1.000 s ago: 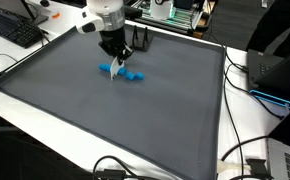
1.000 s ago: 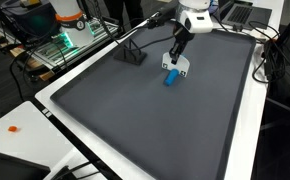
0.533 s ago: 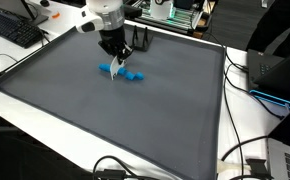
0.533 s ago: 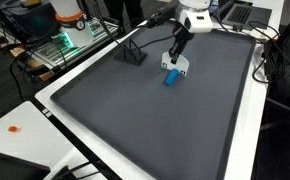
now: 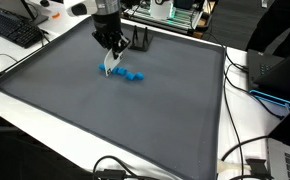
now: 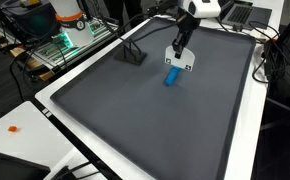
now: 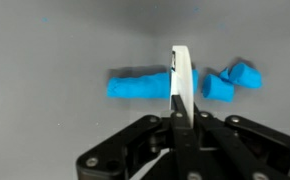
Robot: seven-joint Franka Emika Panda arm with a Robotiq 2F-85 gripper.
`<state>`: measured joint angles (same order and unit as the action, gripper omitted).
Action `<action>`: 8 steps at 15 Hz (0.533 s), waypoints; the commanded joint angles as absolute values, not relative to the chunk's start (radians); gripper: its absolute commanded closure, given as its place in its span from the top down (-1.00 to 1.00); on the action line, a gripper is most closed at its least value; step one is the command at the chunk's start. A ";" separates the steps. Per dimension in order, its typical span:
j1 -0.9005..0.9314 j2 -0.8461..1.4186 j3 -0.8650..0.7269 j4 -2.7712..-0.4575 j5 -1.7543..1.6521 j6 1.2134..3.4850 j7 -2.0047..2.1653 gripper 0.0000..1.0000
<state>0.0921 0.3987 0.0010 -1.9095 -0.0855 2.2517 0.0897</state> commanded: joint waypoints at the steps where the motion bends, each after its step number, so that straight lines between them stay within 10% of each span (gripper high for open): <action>1: 0.084 0.385 -0.007 -1.908 -0.119 2.238 0.079 -0.98; 8: 0.069 0.414 -0.008 -1.899 -0.127 2.258 0.051 -0.98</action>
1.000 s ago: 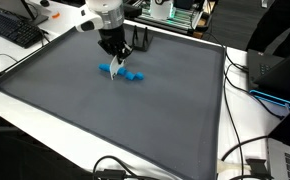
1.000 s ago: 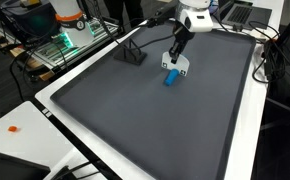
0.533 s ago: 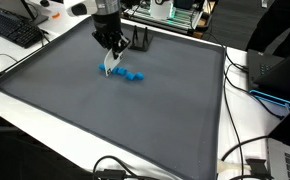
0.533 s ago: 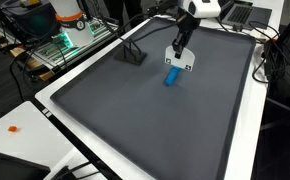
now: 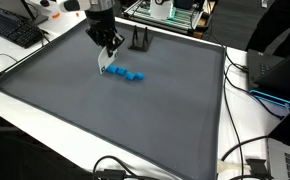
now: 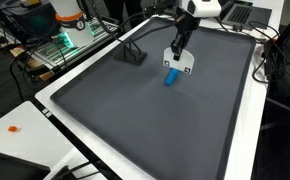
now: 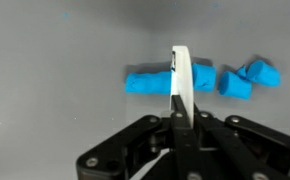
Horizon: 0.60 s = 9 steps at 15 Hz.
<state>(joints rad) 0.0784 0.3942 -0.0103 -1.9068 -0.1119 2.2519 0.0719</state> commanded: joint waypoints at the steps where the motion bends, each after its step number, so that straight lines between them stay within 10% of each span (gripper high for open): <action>1: 0.070 0.419 -0.008 -1.899 -0.130 2.262 0.048 -0.98; 9: 0.072 0.468 -0.015 -1.910 -0.178 2.331 0.033 -0.98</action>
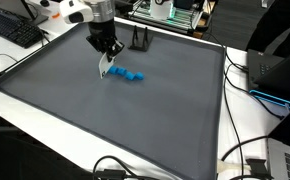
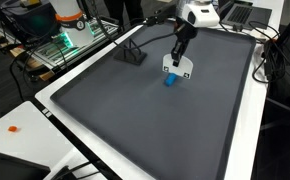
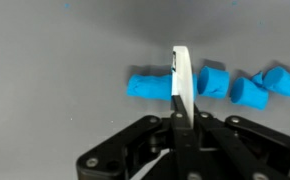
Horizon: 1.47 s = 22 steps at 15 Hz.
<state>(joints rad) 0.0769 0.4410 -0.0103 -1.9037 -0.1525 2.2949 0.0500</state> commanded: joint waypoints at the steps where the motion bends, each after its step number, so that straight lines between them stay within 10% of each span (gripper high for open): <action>1: 0.072 0.471 -0.016 -1.913 -0.180 2.333 0.033 -0.98; 22: 0.041 0.443 0.002 -1.957 -0.038 2.290 0.072 -0.98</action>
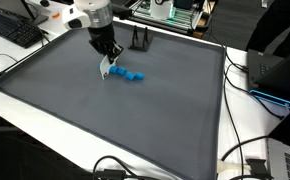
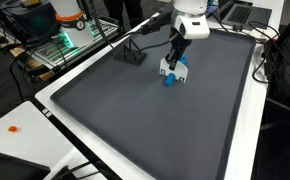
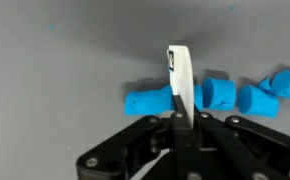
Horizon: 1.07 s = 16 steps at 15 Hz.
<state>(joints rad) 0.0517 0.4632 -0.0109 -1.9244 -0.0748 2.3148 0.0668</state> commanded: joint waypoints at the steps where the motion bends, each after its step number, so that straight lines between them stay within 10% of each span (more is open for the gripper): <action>1: 0.041 0.437 0.002 -1.959 -0.036 2.281 0.071 -0.98; 16: 0.069 0.209 -0.012 -2.091 -0.034 2.230 0.251 -0.98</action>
<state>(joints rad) 0.0528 0.3014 -0.0099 -2.0084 -0.0461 2.2257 0.1412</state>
